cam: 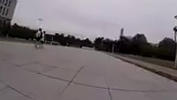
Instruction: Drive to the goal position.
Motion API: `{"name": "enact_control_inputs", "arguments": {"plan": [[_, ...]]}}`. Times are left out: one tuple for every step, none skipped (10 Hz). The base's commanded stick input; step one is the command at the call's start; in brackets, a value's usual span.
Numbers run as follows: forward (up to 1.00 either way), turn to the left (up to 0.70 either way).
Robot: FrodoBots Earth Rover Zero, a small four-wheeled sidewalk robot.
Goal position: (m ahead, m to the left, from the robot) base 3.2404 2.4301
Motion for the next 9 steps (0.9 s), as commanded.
{"name": "enact_control_inputs", "arguments": {"plan": [[0.7, -0.14], [0.7, -0.14], [0.7, -0.13], [0.7, -0.05], [0.7, 0.0], [0.7, 0.0], [0.7, 0.0], [0.7, 0.0], [0.7, 0.0]]}}
